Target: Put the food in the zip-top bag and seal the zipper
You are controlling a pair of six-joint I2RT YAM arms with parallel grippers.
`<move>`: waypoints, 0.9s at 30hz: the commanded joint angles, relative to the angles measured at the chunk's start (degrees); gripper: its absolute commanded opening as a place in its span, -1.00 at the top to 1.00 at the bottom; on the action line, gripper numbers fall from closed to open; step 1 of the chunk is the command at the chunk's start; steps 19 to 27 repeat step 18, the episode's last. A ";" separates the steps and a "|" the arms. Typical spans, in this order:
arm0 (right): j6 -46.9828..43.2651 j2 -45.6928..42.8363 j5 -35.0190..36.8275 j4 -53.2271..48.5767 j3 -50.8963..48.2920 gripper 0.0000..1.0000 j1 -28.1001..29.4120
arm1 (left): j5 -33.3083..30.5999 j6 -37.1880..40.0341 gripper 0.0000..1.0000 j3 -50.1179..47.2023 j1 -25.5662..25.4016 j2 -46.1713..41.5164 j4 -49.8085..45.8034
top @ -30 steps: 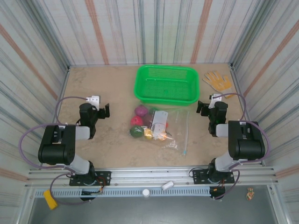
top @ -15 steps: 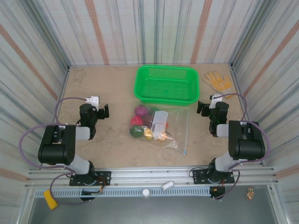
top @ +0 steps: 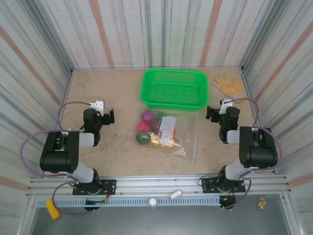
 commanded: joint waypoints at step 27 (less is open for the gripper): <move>0.32 0.14 0.42 0.30 -0.24 -0.98 0.16 | 2.09 1.01 -0.97 0.41 0.54 -0.59 0.20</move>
